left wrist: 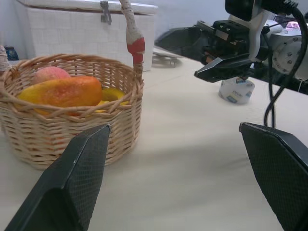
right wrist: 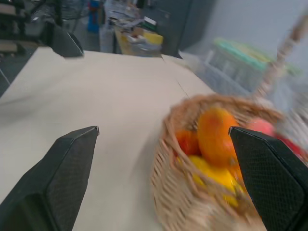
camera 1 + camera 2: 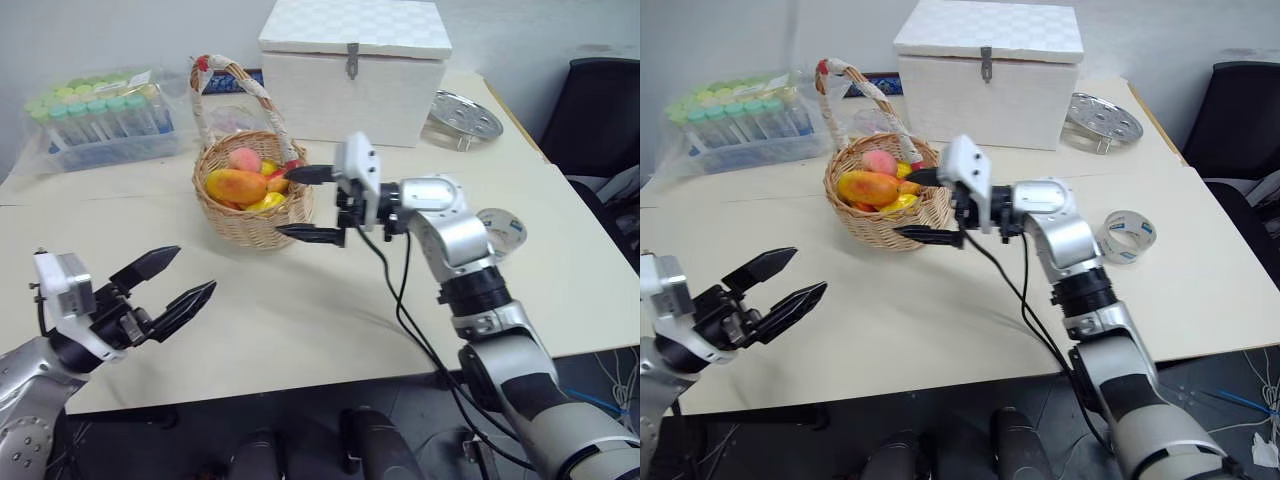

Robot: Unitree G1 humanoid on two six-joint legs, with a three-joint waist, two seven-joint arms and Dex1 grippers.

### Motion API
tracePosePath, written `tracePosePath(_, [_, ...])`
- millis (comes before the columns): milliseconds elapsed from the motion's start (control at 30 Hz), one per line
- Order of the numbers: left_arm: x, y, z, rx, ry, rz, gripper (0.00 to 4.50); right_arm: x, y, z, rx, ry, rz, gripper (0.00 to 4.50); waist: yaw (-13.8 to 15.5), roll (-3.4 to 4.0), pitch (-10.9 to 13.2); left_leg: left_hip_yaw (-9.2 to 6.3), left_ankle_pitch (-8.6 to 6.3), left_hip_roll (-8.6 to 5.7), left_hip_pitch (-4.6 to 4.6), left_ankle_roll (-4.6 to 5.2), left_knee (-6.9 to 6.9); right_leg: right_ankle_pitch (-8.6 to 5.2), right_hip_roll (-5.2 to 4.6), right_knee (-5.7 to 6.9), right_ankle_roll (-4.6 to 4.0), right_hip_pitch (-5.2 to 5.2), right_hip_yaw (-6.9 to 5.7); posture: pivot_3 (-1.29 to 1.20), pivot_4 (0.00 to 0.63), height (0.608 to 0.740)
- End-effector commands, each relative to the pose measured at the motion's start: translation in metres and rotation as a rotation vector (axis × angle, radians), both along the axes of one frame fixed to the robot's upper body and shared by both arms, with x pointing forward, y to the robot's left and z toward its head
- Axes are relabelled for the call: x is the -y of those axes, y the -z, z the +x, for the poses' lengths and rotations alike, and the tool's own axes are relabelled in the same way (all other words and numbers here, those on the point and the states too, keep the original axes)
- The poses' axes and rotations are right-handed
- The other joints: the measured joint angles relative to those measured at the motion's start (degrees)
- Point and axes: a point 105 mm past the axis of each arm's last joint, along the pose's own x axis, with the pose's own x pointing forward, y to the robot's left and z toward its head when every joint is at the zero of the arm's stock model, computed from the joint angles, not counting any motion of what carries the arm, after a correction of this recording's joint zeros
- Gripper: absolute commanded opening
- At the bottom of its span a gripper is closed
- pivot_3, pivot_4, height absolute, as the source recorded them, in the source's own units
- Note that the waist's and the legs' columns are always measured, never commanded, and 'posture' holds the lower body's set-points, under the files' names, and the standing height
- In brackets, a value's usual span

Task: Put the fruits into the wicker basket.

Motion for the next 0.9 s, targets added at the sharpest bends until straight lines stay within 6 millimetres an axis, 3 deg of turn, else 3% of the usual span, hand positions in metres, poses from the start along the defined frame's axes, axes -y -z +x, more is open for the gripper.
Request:
tracePosePath(33, [-0.007,-0.006,-0.004,0.012,0.011,0.016,4.5,0.003,-0.014,0.016,0.029,0.114,0.032,4.46,-0.14,0.01,0.0,0.01,0.0,0.02,0.04,-0.01,-0.01,-0.01,0.02,0.02,-0.02,0.0,0.0,0.0,0.15,0.74])
tracePosePath(133, [-0.007,-0.008,-0.002,0.016,0.014,0.02,4.5,-0.001,-0.018,0.034,-0.071,0.216,0.095,4.46,-0.03,0.02,0.01,0.01,0.07,0.02,0.07,-0.13,-0.03,-0.04,0.03,0.06,-0.08,0.0,0.01,0.0,0.15,0.74])
tracePosePath(267, [0.0,-0.004,0.0,0.017,0.033,0.013,4.5,-0.042,-0.017,0.041,-0.15,0.205,0.115,4.46,-0.22,0.03,0.02,0.04,0.09,0.03,0.04,-0.15,-0.02,-0.05,0.02,0.08,-0.08,-0.04,0.05,0.0,0.15,0.74])
tracePosePath(333, [0.001,-0.003,0.001,0.017,0.036,0.01,4.5,-0.052,-0.018,0.044,-0.178,0.211,0.133,4.46,-0.15,0.03,0.02,0.04,0.1,0.05,0.04,-0.18,-0.06,-0.06,0.03,0.09,-0.11,-0.07,0.04,0.0,0.15,0.74])
tracePosePath(533, [0.003,-0.001,-0.001,0.018,0.034,-0.005,4.5,-0.068,-0.025,0.043,-0.163,0.175,0.157,2.78,0.24,0.01,0.01,-0.02,0.03,-0.03,-0.14,-0.05,0.02,-0.03,-0.09,0.0,-0.06,-0.06,0.0,0.0,0.15,0.74])
tracePosePath(767, [0.008,0.002,0.0,0.015,0.043,-0.018,4.5,-0.051,-0.023,0.051,-0.13,0.218,0.161,0.39,0.05,0.02,0.01,-0.01,0.04,0.0,-0.16,-0.07,0.01,0.0,-0.05,-0.01,0.0,-0.07,0.0,0.0,0.15,0.74])
tracePosePath(800, [0.009,0.002,0.001,0.015,0.046,-0.019,4.5,-0.048,-0.024,0.051,-0.122,0.219,0.162,0.19,0.09,0.02,0.01,-0.01,0.05,0.0,-0.16,-0.07,0.01,0.0,-0.04,-0.01,0.0,-0.07,0.0,0.0,0.15,0.74])
tracePosePath(900, [0.012,0.003,0.006,0.016,0.068,-0.02,4.5,-0.022,-0.036,0.043,-0.073,0.185,0.185,0.2,0.41,0.02,0.01,-0.02,0.05,-0.01,-0.16,-0.07,0.01,0.0,-0.05,-0.07,0.0,-0.07,0.0,0.0,0.15,0.74])
